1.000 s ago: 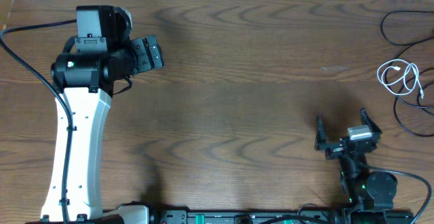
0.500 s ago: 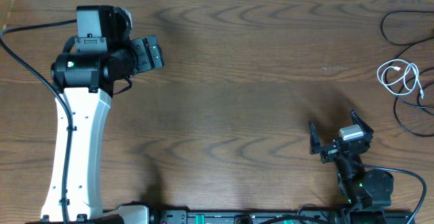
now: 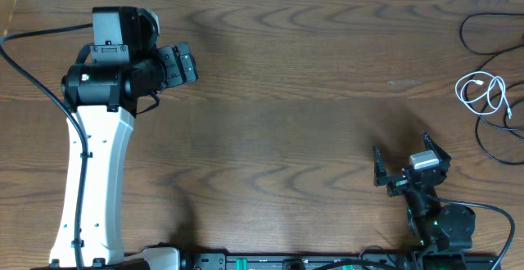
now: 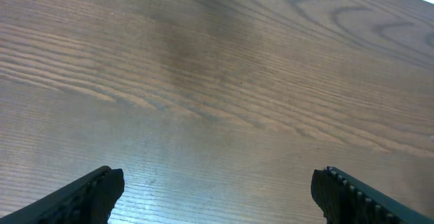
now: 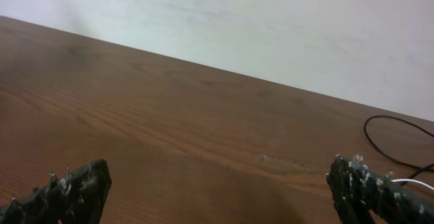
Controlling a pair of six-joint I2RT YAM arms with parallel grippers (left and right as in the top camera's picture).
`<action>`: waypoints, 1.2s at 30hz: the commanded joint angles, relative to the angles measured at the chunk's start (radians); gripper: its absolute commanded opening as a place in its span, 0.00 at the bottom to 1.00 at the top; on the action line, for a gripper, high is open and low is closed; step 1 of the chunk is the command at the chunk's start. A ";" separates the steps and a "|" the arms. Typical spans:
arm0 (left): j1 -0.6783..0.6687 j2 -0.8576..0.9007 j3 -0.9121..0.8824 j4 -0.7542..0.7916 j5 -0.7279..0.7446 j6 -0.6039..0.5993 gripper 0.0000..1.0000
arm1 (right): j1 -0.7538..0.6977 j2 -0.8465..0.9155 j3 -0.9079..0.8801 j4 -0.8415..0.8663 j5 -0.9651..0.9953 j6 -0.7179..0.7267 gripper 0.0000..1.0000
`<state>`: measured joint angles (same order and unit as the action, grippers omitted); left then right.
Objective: Untangle cables
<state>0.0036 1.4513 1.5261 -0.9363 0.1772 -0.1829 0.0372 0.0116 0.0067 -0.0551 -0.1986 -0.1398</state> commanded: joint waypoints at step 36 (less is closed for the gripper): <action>0.002 -1.085 -1.176 0.924 -0.100 0.068 0.95 | 0.006 -0.006 -0.001 -0.003 -0.018 -0.003 0.99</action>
<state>0.0040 0.4397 0.4274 -0.0360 0.0914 -0.1295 0.0372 0.0120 0.0067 -0.0540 -0.2092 -0.1398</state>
